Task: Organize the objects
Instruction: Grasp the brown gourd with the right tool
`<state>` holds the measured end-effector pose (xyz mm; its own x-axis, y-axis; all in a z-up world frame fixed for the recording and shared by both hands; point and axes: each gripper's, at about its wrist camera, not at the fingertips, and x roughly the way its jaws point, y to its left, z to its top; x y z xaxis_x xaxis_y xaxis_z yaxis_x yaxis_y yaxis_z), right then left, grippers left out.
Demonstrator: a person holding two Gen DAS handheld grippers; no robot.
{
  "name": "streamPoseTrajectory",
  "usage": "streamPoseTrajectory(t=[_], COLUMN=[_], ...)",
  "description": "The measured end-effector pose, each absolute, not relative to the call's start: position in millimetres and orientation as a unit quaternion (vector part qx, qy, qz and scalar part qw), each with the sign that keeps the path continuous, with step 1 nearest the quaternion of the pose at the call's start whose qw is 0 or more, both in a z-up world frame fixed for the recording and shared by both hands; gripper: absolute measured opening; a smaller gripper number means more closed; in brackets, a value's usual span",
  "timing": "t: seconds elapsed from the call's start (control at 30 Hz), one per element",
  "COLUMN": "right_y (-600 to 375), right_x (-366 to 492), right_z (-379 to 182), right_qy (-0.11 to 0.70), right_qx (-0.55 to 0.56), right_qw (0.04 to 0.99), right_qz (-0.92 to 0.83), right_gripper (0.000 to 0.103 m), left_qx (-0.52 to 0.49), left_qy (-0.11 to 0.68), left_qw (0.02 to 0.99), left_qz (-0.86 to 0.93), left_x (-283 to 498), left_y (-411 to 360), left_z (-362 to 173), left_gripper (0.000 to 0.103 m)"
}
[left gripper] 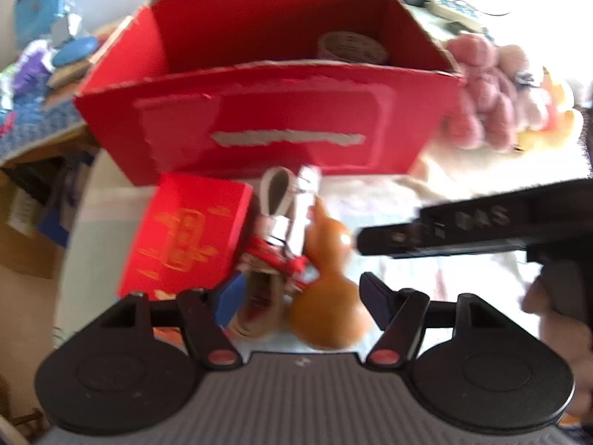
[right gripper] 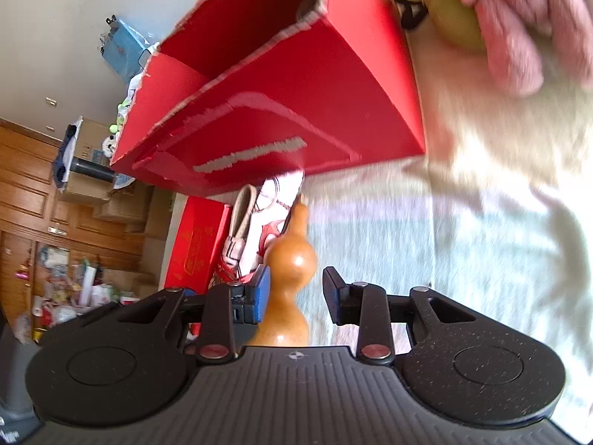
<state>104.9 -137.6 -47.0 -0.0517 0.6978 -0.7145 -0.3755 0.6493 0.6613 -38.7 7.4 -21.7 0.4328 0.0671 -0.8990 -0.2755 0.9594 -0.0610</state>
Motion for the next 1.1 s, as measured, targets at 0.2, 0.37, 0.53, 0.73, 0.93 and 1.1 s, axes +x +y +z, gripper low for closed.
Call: streamPoseTrajectory(t=[0.2,0.37,0.53,0.73,0.93,1.1], right_y=[-141.7,-139.9,-138.4,-150.4,-175.8,-197.7], right_x=[107.0,107.3,109.2,114.4,119.6,122.6], right_z=[-55.8,-59.0,-63.5,-71.0,-75.7,-74.0], right_qy=[0.624,0.632,0.639,0.647,0.654,0.644], right_qx=[0.158,0.154,0.147,0.147,0.172,0.189], right_qw=[0.648,0.633,0.623,0.619,0.613,0.629], right_qz=[0.407,0.420,0.425,0.420,0.408,0.391], right_gripper=[0.037,0.037,0.037,0.037,0.033,0.032], left_qx=[-0.133,-0.146,-0.153,-0.169,-0.172,-0.164], left_qy=[0.518,0.517,0.517,0.527,0.540,0.546], left_qw=[0.844,0.843,0.842,0.833,0.824,0.821], left_qz=[0.051,0.039,0.031,0.012,-0.015,-0.042], left_x=[-42.8,-37.0,-31.9,-21.1,-6.0,5.8], left_y=[-1.8,-5.0,-5.9,-9.0,-20.7,-33.9], left_z=[-26.6,-32.8,-38.3,-51.5,-63.7,-68.3], left_gripper=[0.070,0.070,0.073,0.073,0.075,0.077])
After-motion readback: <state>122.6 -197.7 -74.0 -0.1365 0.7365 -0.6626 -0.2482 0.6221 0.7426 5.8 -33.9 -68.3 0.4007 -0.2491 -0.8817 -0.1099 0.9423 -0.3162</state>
